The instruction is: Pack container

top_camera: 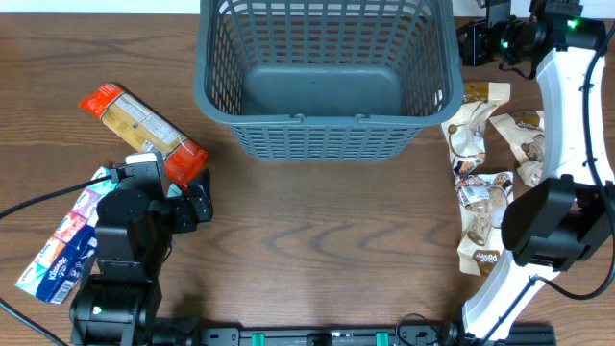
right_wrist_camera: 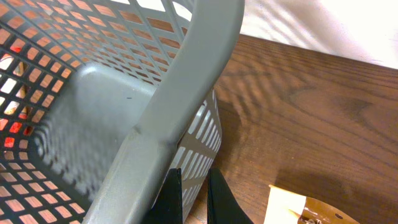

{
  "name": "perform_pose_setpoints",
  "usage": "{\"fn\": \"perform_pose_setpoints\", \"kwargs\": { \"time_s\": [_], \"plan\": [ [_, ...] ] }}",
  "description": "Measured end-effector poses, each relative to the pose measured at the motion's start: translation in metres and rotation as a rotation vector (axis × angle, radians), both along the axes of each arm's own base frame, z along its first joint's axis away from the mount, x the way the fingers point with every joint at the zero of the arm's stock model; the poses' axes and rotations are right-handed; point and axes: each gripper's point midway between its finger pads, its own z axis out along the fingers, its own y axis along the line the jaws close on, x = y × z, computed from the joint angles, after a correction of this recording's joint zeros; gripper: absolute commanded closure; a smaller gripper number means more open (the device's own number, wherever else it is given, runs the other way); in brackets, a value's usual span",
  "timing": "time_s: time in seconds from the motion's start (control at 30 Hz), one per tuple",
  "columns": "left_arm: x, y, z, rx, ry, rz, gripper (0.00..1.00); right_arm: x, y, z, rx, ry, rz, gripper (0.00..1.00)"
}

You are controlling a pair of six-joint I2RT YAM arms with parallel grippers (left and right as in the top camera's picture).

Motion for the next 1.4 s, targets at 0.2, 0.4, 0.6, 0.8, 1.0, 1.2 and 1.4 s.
{"fn": "perform_pose_setpoints", "kwargs": {
  "time_s": [0.2,0.4,0.6,0.8,1.0,1.2,1.4],
  "plan": [
    [0.0,0.0,0.0,0.0,0.0,0.0,0.02,-0.001,0.002,0.0,0.007,0.002,0.009,0.99],
    [0.0,0.0,0.0,0.0,0.001,0.0,0.01,-0.003,0.004,0.001,0.017,0.001,0.024,0.99],
    [-0.001,0.0,-0.001,0.001,0.007,0.0,0.01,-0.005,0.007,0.002,0.025,-0.001,0.044,0.99],
    [-0.001,0.0,-0.001,0.001,0.007,0.0,0.01,-0.006,0.009,0.002,0.03,-0.003,0.054,0.99],
    [-0.001,0.0,-0.001,0.001,0.007,0.0,0.01,-0.003,0.003,-0.001,0.0,0.005,0.021,0.84],
    [-0.001,0.0,-0.001,0.001,0.007,0.0,0.01,0.001,-0.021,-0.013,-0.103,0.048,-0.101,0.55],
    [-0.001,0.001,-0.001,0.002,0.007,0.002,0.01,-0.002,-0.038,-0.019,-0.137,0.089,-0.177,0.38]
  ]
}}
